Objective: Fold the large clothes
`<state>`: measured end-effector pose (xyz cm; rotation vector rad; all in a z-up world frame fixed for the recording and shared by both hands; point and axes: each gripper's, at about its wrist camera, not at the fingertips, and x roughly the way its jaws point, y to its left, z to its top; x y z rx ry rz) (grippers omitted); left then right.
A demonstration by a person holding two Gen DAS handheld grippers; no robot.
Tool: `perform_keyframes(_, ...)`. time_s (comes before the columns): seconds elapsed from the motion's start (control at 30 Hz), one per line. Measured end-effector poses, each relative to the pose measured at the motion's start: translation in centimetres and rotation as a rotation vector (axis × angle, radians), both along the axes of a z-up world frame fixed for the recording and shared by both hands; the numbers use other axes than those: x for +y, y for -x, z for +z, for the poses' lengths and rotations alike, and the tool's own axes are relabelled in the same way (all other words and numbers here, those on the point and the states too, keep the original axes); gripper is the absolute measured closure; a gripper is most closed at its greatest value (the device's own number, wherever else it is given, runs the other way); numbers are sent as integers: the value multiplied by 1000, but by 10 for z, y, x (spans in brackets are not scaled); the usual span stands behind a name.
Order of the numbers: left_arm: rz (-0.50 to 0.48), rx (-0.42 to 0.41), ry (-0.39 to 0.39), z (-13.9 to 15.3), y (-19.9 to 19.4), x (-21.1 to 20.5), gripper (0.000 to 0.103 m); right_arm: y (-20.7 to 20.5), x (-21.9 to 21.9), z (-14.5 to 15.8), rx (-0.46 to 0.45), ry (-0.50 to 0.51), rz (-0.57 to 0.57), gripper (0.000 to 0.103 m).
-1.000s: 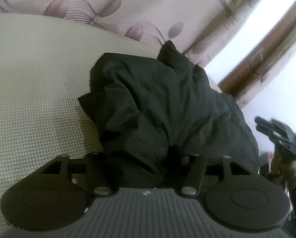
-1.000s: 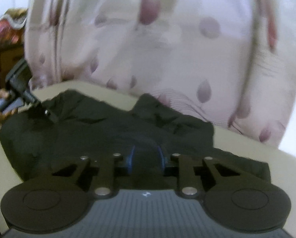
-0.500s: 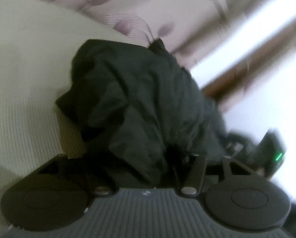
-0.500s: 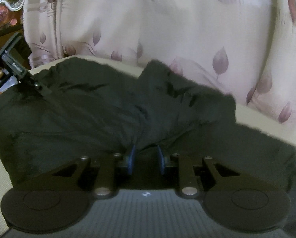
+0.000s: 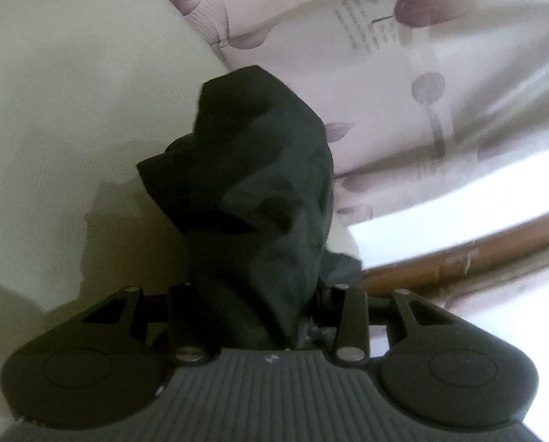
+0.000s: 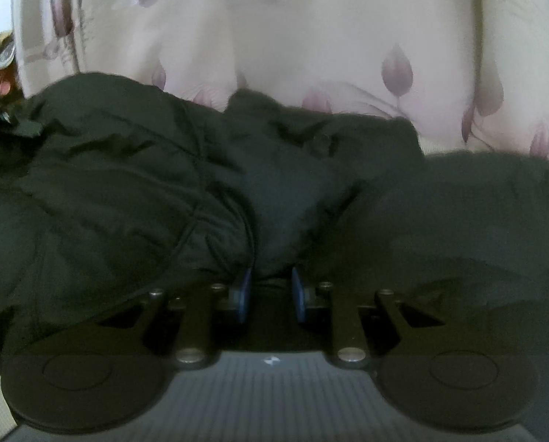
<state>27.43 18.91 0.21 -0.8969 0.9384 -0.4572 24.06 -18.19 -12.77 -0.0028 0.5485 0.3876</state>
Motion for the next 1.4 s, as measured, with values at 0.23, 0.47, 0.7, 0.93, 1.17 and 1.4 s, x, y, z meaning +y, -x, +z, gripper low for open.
perform_keyframes(0.23,69,13,13,58,1,-72,61,1,1,-5,16,-71,-66,80)
perform_keyframes(0.47,19,-3,5,78,-16,-203,61,6,1,-10,50,-271,-177,80)
perform_keyframes(0.7,-230,-21,44,54,-49,-300,62,12,-42,-18,121,-535,-78,80)
perform_keyframes(0.93,-411,-164,264,61,-48,-311,53,53,-118,-12,131,-672,63,79)
perform_keyframes(1.17,-391,-361,283,132,13,-261,12,65,-183,-18,163,-872,21,53)
perform_keyframes(1.4,-68,-460,13,110,66,-143,1,80,-217,2,128,-1052,-4,28)
